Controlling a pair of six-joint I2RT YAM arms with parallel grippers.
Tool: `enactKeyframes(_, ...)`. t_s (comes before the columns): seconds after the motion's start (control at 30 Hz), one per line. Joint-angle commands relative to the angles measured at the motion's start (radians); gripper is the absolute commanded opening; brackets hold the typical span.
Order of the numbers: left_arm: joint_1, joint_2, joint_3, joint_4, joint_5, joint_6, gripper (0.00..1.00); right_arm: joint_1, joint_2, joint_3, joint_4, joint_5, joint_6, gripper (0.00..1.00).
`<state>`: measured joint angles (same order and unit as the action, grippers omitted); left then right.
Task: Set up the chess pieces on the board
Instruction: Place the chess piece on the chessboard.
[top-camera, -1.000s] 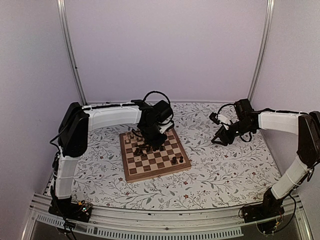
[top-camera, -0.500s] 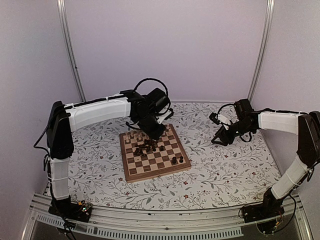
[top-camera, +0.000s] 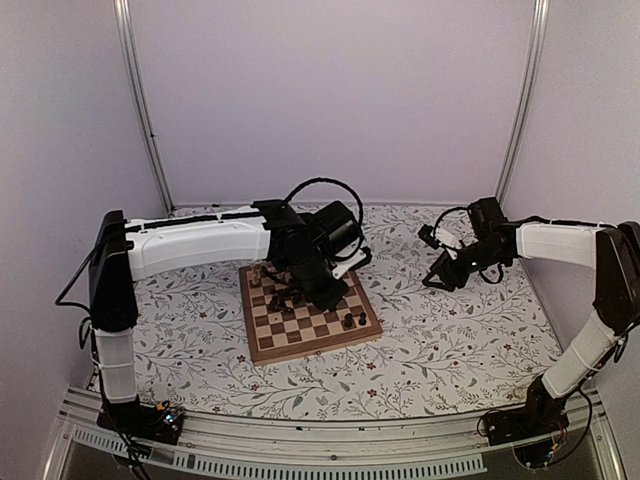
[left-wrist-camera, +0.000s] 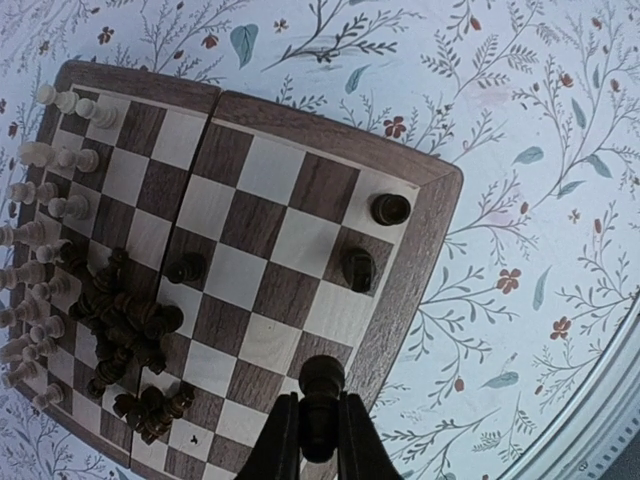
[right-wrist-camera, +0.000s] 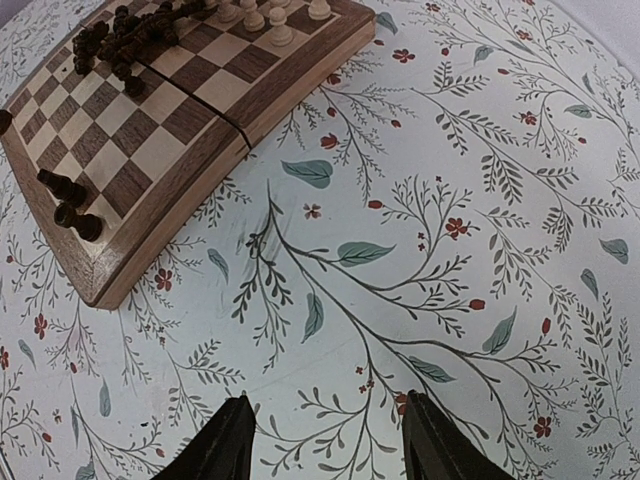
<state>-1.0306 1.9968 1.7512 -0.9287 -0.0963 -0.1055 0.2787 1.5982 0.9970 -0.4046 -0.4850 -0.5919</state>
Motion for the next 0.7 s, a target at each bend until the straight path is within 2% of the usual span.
enactKeyframes(0.0, -0.009, 0.026, -0.012, -0.01, 0.02, -0.006, 0.08, 0.001, 0.009, 0.027, -0.018, -0.008, -0.011, 0.53)
enactKeyframes(0.67, -0.02, 0.107, -0.024, 0.017, 0.063, -0.007, 0.09, 0.002, 0.031, 0.031, -0.025, -0.012, -0.016, 0.53)
